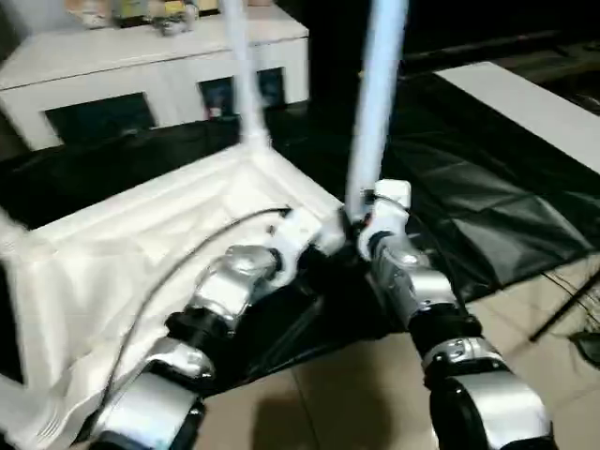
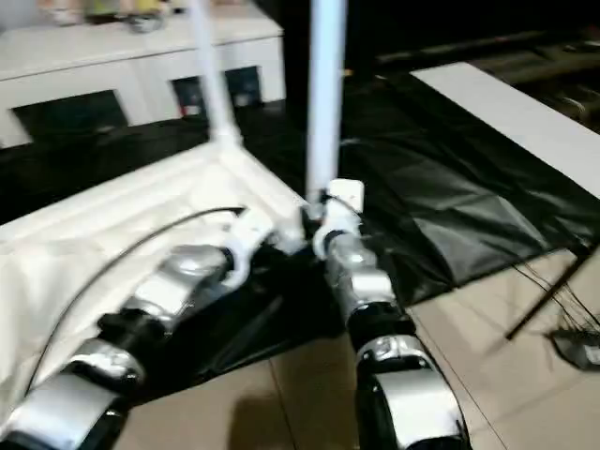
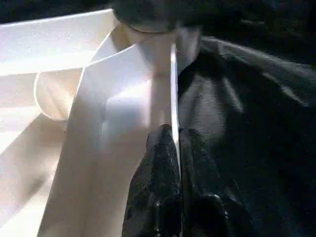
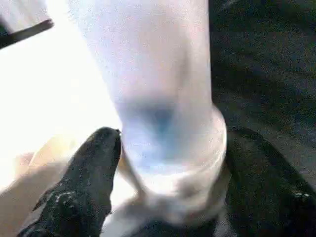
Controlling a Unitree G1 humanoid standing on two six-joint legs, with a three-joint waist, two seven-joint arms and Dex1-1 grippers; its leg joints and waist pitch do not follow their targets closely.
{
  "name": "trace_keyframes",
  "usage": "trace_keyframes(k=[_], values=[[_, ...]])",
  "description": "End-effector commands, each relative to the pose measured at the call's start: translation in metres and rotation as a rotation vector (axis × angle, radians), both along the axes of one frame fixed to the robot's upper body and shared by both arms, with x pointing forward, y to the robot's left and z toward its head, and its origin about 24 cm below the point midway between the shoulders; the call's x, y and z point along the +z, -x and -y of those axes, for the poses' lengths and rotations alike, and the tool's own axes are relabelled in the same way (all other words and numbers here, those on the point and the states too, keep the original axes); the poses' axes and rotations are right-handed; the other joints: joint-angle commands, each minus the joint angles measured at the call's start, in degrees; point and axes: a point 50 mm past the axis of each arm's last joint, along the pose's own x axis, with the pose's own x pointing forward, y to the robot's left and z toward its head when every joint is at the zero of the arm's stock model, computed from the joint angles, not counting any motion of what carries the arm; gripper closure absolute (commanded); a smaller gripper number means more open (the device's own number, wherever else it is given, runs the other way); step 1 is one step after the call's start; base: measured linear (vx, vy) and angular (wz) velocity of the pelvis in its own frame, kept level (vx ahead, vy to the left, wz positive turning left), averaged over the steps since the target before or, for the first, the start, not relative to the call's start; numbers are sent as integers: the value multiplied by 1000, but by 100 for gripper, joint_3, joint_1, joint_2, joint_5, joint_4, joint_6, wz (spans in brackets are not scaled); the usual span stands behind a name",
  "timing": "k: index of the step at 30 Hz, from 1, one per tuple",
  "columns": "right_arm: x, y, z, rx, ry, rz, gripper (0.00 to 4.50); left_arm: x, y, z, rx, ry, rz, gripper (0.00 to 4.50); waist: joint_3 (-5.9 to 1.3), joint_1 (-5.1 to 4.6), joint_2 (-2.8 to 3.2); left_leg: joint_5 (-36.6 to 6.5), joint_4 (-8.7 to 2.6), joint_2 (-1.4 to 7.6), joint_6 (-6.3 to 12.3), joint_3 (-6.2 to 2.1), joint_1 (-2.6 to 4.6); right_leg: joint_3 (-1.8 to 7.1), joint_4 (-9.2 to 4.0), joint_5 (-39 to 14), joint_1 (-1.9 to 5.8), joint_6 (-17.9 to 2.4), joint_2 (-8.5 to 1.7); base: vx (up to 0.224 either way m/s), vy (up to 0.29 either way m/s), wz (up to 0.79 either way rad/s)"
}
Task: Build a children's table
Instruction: Rotate leg to tighten
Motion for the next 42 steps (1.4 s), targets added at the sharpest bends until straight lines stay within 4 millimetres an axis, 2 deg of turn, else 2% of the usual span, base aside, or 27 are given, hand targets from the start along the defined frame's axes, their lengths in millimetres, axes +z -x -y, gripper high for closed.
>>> trace_keyframes(k=[1,2,3,4,5,6,7,8,11,12,17,23,27,28,30,36,42], values=[[2,1,-6,90,-14,4,68,0,3,-7,-3,67,36,450,-346,46,-142,-1689,-435,155,432,-110,32,49,-385,-1506,258,-1188,-161,0,0,0],[2,3,-6,161,-21,-9,59,-1,6,-11,-48,65,40,450,-355,62,-131,-1624,-423,158,499,-98,54,53,-383,-1416,267,-1271,-160,0,0,0],[3,9,-2,318,21,3,59,-4,14,-18,-141,53,45,450,-354,76,-143,-1490,-410,156,598,-92,26,50,-361,-1217,292,-1311,-149,0,0,0],[3,9,-2,318,21,3,59,-4,14,-18,-141,53,45,450,-355,82,-147,-1417,-405,160,639,-87,11,51,-349,-1123,303,-1314,-154,0,0,0],[3,12,0,390,45,7,59,-6,18,-22,-182,47,45,450,-367,86,-141,-1340,-396,175,658,-81,28,56,-337,-1036,290,-1341,-161,0,0,0],[4,19,7,502,88,27,59,-9,23,-30,-238,31,32,450,-381,114,-105,-1160,-369,176,714,-74,44,46,-304,-817,295,-1415,-153,0,0,0],[5,22,10,542,100,35,59,-10,26,-34,-261,25,26,450,-375,157,-108,-1005,-361,191,765,-57,33,37,-277,-632,303,-1430,-141,0,0,0],[6,26,16,593,122,46,59,-10,28,-39,-282,21,15,450,-385,191,-86,-952,-352,209,768,-47,59,33,-260,-553,294,-1485,-137,0,0,0],[8,34,26,696,170,64,59,-10,32,-46,-324,31,-2,450,-374,240,-96,-1038,-364,234,690,-31,78,34,-249,-566,282,-1558,-133,0,0,0],[9,40,34,776,204,72,59,-8,35,-51,-345,50,-20,450,-349,268,-93,-1258,-389,247,591,-27,96,41,-278,-828,269,-1528,-135,0,0,0],[17,53,49,911,216,64,59,-1,43,-60,-440,98,-64,450,-328,324,-101,-1564,-428,266,406,-30,118,69,-307,-1312,246,-1403,-139,0,0,0],[24,58,52,979,197,76,59,0,48,-63,-497,114,-92,450,-331,346,-81,-1567,-434,270,344,-30,133,86,-301,-1215,225,-1408,-137,0,0,0],[24,61,51,1023,175,57,95,0,49,-65,-501,112,-101,450,-344,360,-92,-1401,-422,261,386,-28,122,84,-270,-975,239,-1457,-132,0,0,0],[24,62,51,1026,177,54,95,1,49,-65,-501,111,-101,450,-345,360,-104,-1392,-416,258,392,-26,122,83,-270,-965,240,-1465,-131,0,0,0],[22,63,52,1039,180,40,129,1,49,-66,-502,111,-104,450,-347,375,-111,-1314,-403,253,422,-22,119,86,-269,-964,246,-1470,-140,0,0,0],[18,65,54,1050,201,22,179,0,50,-67,-510,105,-120,450,-345,389,-104,-1336,-404,253,398,-25,120,87,-275,-1071,243,-1434,-139,0,0,0],[15,67,54,1062,216,11,196,-1,51,-67,-515,104,-128,450,-352,390,-102,-1300,-397,252,402,-28,122,85,-267,-1009,248,-1438,-136,0,0,0]])
